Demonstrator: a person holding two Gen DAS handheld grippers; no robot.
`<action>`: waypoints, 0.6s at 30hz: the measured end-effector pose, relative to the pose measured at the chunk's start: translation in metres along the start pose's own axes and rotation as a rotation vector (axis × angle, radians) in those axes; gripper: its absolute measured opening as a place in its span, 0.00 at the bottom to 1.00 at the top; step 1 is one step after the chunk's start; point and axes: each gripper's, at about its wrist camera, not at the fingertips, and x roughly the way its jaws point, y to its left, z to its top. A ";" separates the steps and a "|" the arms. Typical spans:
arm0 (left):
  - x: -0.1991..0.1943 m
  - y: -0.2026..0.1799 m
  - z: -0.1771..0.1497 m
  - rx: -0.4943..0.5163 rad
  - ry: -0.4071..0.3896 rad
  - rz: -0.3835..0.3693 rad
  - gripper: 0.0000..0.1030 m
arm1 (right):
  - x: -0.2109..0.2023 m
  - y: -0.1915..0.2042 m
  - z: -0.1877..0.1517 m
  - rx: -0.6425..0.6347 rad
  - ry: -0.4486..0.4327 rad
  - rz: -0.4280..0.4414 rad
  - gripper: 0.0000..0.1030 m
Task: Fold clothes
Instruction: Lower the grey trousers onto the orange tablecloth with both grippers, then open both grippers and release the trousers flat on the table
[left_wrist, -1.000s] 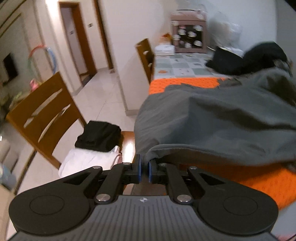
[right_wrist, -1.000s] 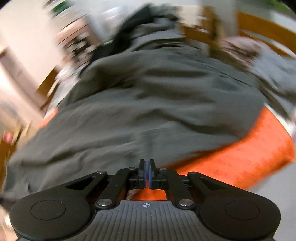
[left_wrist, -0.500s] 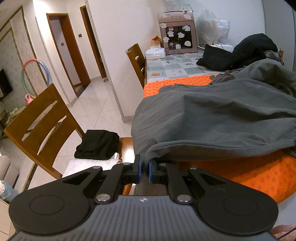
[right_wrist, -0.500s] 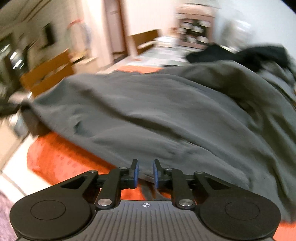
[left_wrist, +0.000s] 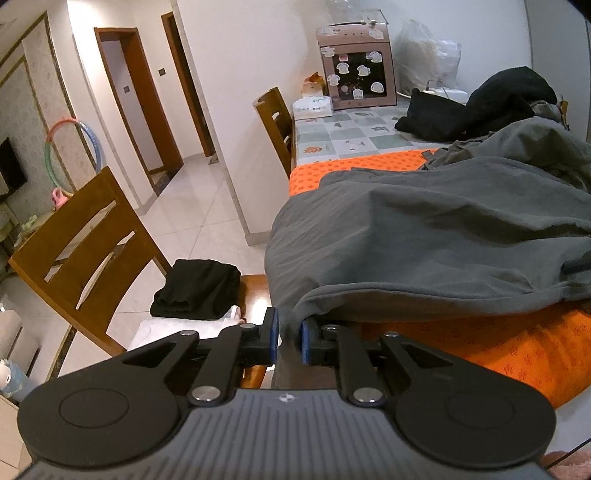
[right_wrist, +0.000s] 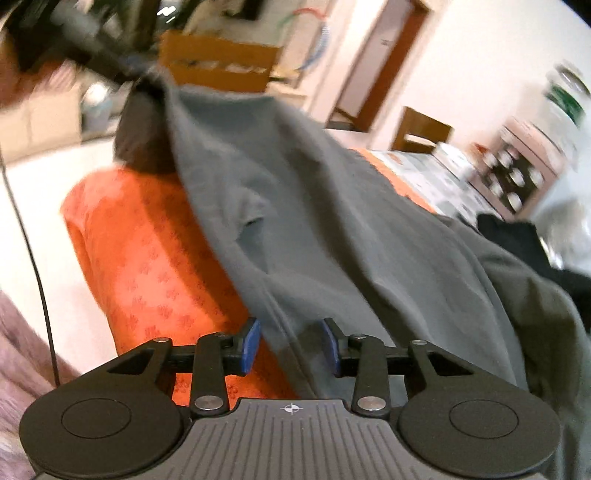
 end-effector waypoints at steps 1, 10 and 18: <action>0.000 -0.001 -0.001 0.000 -0.004 0.004 0.18 | 0.002 0.003 0.001 -0.026 0.004 0.001 0.14; -0.006 -0.010 -0.026 -0.009 -0.035 -0.059 0.35 | -0.054 -0.039 0.031 0.080 -0.079 -0.142 0.05; -0.001 -0.030 -0.054 0.004 -0.011 -0.184 0.45 | -0.082 -0.069 0.048 0.122 -0.048 -0.189 0.04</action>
